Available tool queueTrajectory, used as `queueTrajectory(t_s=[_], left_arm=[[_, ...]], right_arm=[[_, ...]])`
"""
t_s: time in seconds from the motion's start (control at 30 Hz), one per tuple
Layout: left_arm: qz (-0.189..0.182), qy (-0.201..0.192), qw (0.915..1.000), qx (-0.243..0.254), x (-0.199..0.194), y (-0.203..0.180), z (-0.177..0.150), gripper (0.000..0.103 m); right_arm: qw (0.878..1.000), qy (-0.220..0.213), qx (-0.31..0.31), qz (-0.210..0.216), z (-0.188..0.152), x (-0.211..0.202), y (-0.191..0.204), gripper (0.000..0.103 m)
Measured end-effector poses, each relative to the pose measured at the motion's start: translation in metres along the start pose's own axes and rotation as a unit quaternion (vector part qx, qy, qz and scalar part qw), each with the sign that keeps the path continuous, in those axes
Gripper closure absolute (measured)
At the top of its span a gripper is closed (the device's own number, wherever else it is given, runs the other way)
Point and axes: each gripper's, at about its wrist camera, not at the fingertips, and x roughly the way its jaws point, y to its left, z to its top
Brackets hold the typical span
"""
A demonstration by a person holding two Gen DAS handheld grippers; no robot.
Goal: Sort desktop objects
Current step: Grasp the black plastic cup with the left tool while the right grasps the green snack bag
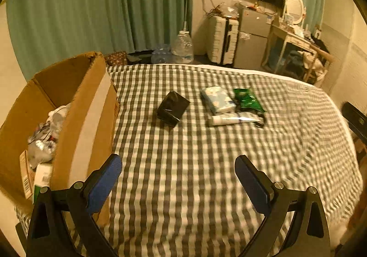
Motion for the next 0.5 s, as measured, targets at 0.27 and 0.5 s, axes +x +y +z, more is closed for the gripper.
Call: queueTrajectory(t_s=[0.27,0.5], left_arm=[[0.017,0.011,0.9997,-0.013,0.067,0.010,0.025,0.002],[0.050,0.027,0.9984,0.005,0.130,0.027,0.038,0.002]], right_arm=[[0.999,-0.010,-0.043,-0.022,0.006,0.053,-0.001,0.011],[0.997,0.037,-0.065,-0.002,0.008,0.126,0.015,0.011]])
